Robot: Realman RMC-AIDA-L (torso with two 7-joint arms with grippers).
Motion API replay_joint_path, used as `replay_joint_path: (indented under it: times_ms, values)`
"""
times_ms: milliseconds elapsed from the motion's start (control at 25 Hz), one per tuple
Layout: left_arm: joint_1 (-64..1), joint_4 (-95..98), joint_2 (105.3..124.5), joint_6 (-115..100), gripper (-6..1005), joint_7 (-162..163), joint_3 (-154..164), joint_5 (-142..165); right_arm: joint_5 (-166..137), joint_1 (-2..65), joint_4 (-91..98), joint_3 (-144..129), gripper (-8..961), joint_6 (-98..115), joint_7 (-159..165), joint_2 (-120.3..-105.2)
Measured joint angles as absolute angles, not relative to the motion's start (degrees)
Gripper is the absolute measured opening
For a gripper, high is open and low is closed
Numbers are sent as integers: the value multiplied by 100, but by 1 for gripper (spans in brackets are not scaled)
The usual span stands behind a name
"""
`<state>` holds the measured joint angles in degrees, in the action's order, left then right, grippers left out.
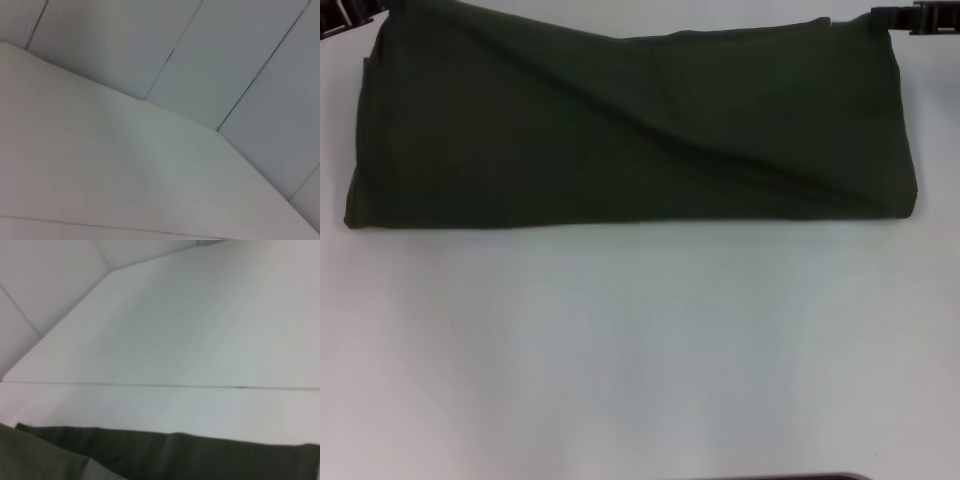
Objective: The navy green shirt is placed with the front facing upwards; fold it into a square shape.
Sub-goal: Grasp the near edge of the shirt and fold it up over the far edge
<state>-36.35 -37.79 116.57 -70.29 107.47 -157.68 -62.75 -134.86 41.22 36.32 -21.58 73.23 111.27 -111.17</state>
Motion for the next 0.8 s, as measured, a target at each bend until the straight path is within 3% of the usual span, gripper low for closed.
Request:
replay_joint_path:
  times_ms: [800]
  values:
    - [-3971, -3500, 11671, -6253, -2, 10757, -15619, -6277, -13481, 4469, 3467, -2572, 22, 6234, 11175, -11179]
